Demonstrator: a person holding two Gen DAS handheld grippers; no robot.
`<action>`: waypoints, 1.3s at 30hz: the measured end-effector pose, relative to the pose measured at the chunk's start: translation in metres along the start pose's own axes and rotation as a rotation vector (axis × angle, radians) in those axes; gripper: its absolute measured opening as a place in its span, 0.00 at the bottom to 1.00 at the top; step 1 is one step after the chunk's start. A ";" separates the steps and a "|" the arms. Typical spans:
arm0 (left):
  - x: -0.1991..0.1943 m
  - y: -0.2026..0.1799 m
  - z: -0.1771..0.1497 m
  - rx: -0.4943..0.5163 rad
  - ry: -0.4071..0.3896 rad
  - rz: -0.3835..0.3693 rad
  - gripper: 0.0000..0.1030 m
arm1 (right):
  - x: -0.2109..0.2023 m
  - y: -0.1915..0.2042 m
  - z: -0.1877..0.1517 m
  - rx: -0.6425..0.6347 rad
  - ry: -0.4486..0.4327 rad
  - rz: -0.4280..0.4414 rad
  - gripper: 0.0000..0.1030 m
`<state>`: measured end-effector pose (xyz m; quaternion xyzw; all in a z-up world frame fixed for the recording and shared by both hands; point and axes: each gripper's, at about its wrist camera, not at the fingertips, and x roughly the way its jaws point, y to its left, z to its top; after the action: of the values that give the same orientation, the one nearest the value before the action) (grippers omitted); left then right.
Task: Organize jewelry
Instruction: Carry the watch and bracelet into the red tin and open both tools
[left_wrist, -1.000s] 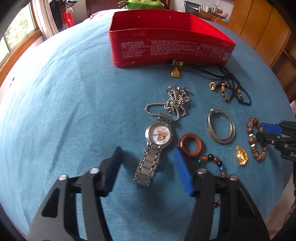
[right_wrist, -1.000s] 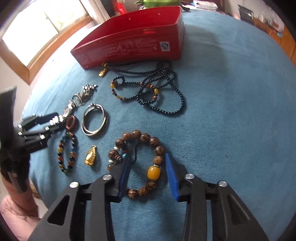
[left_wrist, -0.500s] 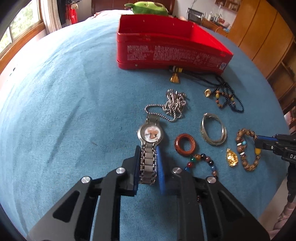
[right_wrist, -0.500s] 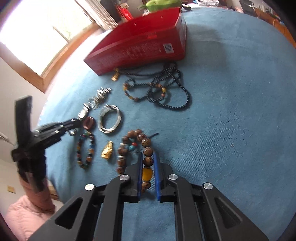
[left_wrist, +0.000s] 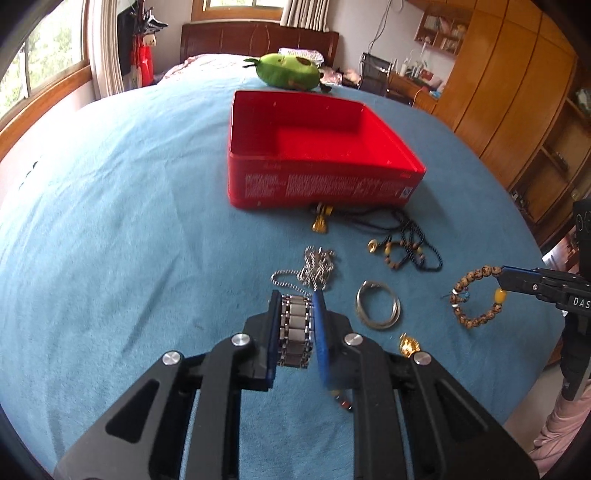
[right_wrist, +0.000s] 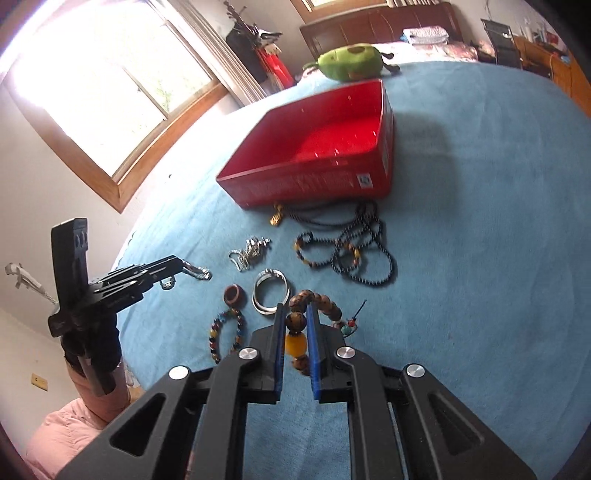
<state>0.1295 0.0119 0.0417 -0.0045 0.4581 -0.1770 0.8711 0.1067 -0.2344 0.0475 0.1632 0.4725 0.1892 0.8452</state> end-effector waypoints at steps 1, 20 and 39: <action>0.001 -0.003 0.003 0.003 -0.005 -0.004 0.15 | 0.004 0.004 0.001 -0.005 -0.005 -0.003 0.11; 0.021 -0.029 0.141 0.030 -0.123 0.003 0.15 | 0.006 0.033 0.140 -0.094 -0.141 -0.005 0.11; 0.166 0.014 0.196 -0.056 0.004 0.028 0.15 | 0.162 -0.037 0.198 0.031 -0.060 -0.044 0.11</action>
<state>0.3765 -0.0575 0.0212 -0.0221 0.4648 -0.1519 0.8720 0.3614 -0.2095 0.0108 0.1716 0.4536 0.1581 0.8602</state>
